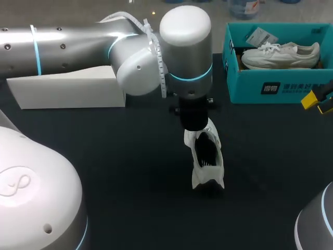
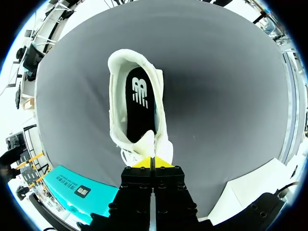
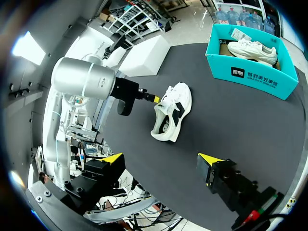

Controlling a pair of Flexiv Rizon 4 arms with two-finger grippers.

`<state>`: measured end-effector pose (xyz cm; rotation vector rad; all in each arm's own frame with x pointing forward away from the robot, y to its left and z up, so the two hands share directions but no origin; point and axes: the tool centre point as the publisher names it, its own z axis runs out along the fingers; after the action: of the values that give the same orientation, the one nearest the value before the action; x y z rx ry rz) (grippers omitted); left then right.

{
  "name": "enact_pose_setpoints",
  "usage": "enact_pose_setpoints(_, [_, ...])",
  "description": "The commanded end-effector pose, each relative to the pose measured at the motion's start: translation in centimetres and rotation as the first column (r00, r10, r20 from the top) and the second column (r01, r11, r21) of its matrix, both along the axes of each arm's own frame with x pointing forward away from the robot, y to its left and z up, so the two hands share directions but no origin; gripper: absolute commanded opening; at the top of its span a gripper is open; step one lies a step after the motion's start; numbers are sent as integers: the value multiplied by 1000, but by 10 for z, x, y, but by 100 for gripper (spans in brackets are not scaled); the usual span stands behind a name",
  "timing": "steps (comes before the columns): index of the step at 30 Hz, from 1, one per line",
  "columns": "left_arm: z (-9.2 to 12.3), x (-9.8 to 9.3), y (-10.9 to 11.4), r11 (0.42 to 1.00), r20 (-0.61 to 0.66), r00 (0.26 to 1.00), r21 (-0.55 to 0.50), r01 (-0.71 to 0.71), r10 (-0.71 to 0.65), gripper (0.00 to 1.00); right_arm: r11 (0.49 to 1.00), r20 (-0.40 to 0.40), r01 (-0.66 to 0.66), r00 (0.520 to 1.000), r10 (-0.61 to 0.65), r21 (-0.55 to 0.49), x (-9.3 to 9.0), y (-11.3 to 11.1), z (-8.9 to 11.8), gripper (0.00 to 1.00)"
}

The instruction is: Take the shoe out of the shoebox, open the shoe tongue, remove and reinsert the insole, then place the shoe into the shoebox

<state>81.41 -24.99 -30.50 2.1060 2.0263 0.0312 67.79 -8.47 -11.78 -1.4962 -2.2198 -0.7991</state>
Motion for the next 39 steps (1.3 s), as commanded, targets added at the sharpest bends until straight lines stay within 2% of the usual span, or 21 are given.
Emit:
enact_pose_setpoints(1, [6,5,-7,1000,15,1000,-8,-9,9,0,1000,-2,-1,1000,1,-2,1,0,0,100])
enact_pose_setpoints(6, [-3,14,-18,1000,34,999,-18,-26,26,0,1000,-2,-1,1000,1,-2,1,0,0,100])
enact_pose_setpoints(14, [-24,1,-9,1000,9,1000,7,-17,17,0,1000,-2,-1,1000,1,-2,1,0,0,100])
enact_pose_setpoints(20, [-31,-5,-4,1000,-9,1000,11,-21,21,0,1000,-2,-1,1000,1,-2,1,0,0,100])
enact_pose_setpoints(28, [-21,-2,-5,1000,9,1000,-6,-26,26,0,1000,-2,-1,1000,1,-2,1,0,0,100])
enact_pose_setpoints(39, [-4,23,-13,998,48,997,-32,-51,52,0,1000,-2,-1,1000,1,-2,1,0,0,100])
